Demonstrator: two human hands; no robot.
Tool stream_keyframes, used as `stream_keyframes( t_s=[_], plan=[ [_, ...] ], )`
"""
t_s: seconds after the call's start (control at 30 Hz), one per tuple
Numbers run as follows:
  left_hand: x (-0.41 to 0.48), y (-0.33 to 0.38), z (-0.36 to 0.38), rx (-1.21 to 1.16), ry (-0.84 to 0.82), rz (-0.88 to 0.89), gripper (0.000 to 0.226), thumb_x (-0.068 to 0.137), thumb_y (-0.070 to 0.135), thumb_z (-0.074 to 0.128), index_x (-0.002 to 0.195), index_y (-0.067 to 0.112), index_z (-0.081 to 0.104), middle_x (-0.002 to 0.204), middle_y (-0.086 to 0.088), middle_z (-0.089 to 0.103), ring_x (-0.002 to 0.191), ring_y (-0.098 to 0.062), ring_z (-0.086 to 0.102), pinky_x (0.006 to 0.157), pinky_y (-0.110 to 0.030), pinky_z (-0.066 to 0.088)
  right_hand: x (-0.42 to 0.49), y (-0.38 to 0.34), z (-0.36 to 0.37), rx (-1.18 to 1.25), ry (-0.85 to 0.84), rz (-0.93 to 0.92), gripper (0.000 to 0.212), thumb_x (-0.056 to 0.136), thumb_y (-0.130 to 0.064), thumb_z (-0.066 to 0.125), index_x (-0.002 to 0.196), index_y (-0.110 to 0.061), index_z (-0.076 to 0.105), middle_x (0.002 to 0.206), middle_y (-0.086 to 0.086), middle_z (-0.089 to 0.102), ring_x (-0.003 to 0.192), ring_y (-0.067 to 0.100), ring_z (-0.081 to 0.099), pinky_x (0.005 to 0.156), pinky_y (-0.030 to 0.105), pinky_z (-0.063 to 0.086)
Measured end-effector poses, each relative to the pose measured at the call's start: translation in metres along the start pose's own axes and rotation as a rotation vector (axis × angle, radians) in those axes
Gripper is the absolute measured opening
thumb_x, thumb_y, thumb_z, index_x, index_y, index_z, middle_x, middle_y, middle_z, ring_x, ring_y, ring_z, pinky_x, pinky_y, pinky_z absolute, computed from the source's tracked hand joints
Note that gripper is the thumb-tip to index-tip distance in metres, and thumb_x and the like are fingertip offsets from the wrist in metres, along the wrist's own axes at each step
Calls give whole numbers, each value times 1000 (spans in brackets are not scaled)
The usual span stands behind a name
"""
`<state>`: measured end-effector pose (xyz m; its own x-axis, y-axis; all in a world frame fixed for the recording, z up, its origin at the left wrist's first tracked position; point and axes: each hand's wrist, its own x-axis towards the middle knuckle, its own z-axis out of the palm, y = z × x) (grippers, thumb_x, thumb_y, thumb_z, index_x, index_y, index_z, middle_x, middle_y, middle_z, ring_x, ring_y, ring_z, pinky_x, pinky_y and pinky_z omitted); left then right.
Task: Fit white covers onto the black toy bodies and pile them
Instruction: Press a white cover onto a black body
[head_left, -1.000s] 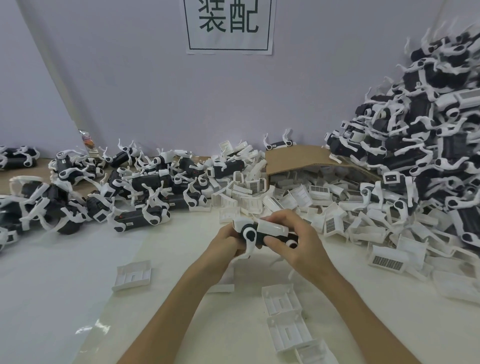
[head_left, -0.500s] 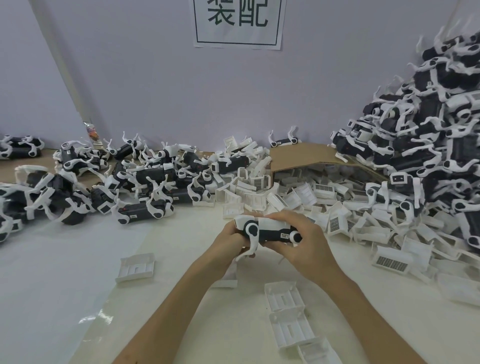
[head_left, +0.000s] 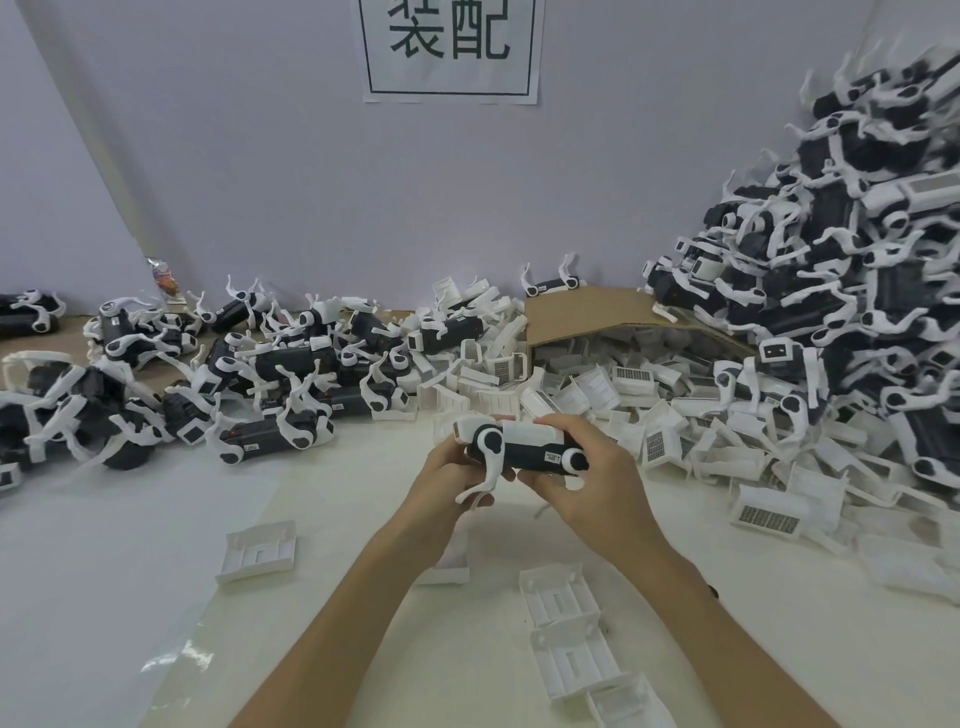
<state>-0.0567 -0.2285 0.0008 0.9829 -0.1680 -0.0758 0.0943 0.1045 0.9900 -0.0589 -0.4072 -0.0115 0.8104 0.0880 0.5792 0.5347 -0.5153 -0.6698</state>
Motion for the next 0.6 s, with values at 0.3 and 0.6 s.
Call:
stream_keyframes(
  t_s=[0.3, 0.6],
  plan=[
    [0, -1, 0, -25, 12, -7, 46, 67, -5, 57, 107, 16, 65, 82, -6, 62, 69, -13, 57, 66, -25, 48, 0, -3, -2, -261, 27, -56, 44, 73, -32, 88, 109, -19, 66, 89, -20, 56, 87, 4, 46, 85, 28, 38],
    [0, -2, 3, -38, 46, 9, 54, 62, 1, 57, 115, 7, 64, 92, -13, 62, 78, -20, 55, 68, -28, 47, -1, -4, 1, -150, 9, -41, 40, 78, -22, 84, 113, -22, 66, 99, -15, 65, 93, -4, 55, 84, 27, 47]
  ],
)
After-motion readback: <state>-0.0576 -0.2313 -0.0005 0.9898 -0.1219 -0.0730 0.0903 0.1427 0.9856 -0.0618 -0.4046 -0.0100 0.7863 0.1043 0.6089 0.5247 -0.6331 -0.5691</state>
